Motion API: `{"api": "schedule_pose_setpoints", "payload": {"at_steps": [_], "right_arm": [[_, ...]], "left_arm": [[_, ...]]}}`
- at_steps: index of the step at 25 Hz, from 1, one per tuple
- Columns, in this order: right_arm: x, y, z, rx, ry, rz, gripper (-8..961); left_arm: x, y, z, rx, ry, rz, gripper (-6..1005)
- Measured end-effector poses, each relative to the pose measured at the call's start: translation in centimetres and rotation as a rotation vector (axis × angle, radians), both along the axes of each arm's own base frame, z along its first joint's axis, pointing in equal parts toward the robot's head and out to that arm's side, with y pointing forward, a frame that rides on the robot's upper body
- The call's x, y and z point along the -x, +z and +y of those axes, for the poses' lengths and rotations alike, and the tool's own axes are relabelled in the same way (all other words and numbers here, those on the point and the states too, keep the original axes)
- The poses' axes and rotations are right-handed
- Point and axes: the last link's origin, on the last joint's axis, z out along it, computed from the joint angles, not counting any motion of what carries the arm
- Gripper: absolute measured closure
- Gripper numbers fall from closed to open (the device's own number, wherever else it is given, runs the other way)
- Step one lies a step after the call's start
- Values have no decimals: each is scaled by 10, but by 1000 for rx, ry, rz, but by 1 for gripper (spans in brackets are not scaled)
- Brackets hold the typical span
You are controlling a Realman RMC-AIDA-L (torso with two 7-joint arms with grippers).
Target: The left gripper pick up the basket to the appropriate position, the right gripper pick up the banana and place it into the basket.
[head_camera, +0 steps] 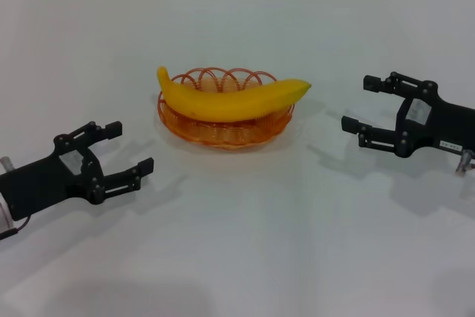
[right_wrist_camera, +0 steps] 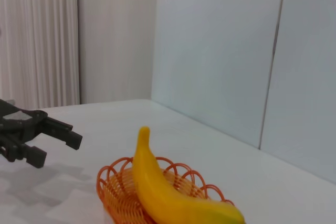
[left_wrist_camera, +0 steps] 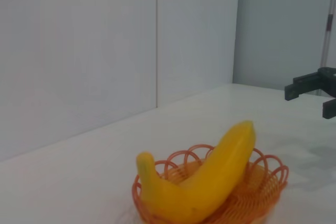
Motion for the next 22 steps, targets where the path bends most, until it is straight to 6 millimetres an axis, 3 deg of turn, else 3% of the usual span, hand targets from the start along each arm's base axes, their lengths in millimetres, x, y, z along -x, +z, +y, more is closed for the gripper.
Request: {"api": "schedule_pose_setpoints", "payload": {"at_steps": [22], "right_arm": [[5,-12,10,18,-9,-14,150]], "left_arm": [[-2,-2,3,-2,0,4,109]]}}
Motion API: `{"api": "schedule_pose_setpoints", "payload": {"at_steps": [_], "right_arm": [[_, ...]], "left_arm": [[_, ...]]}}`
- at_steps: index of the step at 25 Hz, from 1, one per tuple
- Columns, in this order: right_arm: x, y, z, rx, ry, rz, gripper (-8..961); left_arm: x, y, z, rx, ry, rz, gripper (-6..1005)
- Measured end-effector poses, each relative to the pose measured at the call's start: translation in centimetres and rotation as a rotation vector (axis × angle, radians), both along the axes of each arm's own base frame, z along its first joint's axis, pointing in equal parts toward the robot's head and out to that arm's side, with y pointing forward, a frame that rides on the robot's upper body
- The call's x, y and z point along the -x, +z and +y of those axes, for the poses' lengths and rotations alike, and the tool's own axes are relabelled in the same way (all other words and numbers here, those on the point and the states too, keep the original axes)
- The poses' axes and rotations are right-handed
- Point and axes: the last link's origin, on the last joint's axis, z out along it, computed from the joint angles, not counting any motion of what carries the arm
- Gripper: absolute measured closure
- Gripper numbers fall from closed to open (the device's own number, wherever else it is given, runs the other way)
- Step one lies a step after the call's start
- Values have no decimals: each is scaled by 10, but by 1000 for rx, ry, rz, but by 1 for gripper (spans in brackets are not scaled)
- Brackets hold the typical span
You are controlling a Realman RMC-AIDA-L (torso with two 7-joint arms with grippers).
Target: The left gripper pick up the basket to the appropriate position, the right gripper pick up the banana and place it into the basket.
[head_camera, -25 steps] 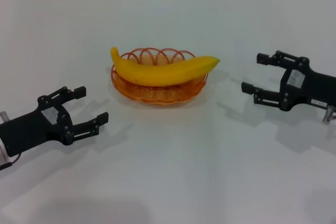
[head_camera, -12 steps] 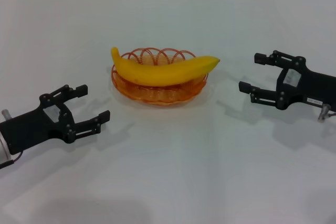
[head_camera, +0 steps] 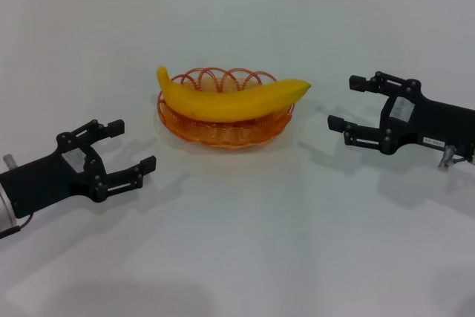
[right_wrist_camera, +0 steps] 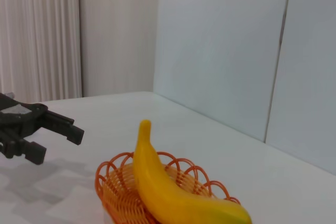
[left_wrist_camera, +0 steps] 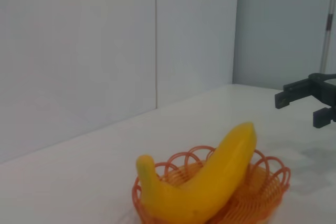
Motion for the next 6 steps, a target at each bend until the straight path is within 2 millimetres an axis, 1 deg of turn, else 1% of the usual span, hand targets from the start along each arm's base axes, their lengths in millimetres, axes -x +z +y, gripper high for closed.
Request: {"api": "schedule_pose_setpoints", "payload": {"at_steps": [6], "right_arm": [[1,-1,1,1,1,3,150]], "left_arm": [[2,1,3,-21,21,0,109]]}}
